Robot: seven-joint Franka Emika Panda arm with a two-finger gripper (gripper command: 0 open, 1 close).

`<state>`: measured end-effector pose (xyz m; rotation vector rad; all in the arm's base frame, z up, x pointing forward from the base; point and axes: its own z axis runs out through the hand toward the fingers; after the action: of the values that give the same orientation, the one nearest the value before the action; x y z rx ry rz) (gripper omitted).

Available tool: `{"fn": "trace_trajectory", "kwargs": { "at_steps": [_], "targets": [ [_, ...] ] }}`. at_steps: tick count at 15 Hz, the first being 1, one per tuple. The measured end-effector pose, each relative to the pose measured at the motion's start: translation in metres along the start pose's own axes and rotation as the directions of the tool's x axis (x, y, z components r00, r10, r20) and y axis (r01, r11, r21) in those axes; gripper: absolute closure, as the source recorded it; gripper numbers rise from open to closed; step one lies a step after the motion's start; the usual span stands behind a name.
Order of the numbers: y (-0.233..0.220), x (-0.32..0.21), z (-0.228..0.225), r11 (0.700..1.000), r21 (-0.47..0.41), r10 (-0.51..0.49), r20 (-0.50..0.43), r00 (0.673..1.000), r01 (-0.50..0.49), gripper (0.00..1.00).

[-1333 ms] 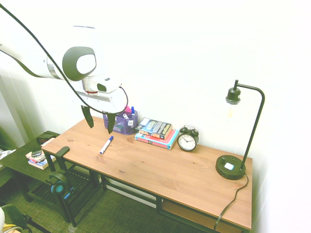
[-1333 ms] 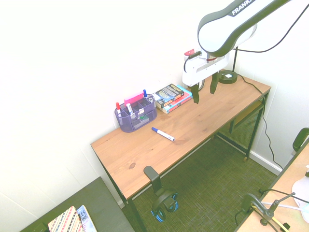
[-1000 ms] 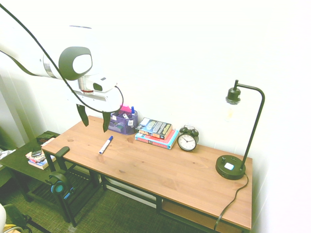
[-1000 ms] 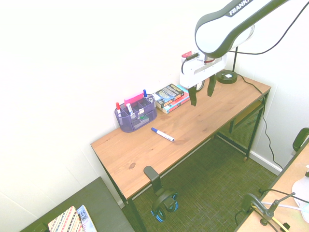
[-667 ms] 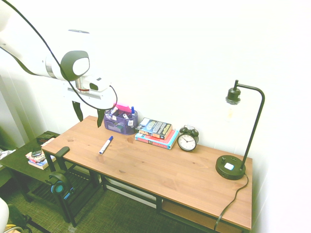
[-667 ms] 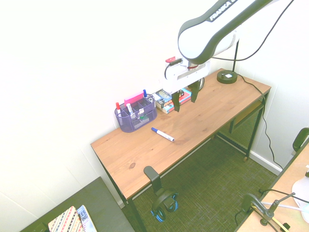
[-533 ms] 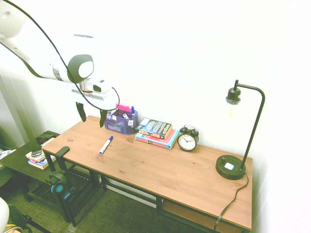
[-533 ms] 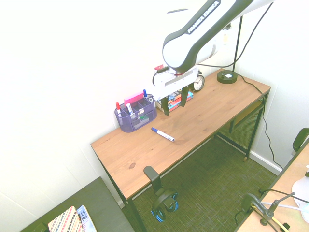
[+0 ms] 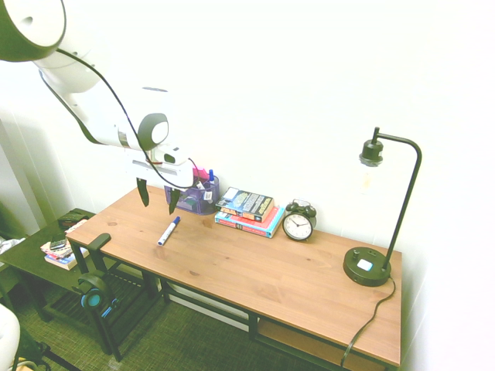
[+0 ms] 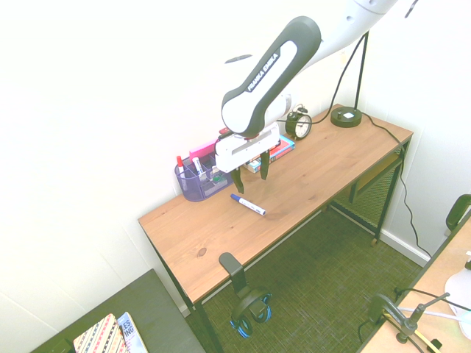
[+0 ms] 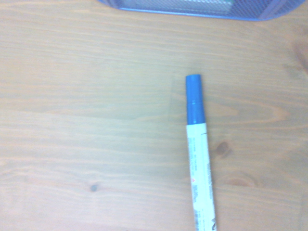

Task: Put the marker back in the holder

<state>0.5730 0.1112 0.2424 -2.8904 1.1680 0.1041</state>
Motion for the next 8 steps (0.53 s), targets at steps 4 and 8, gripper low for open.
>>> {"fn": "trace_trajectory", "kwargs": {
  "at_steps": [4,8],
  "targets": [
    [-0.015,0.002,0.023,0.999,-0.049,-0.014,0.014,1.0,0.015,0.0],
    [-0.019,0.018,0.034,0.997,-0.076,0.003,0.023,1.0,-0.001,0.0]
  ]
}}
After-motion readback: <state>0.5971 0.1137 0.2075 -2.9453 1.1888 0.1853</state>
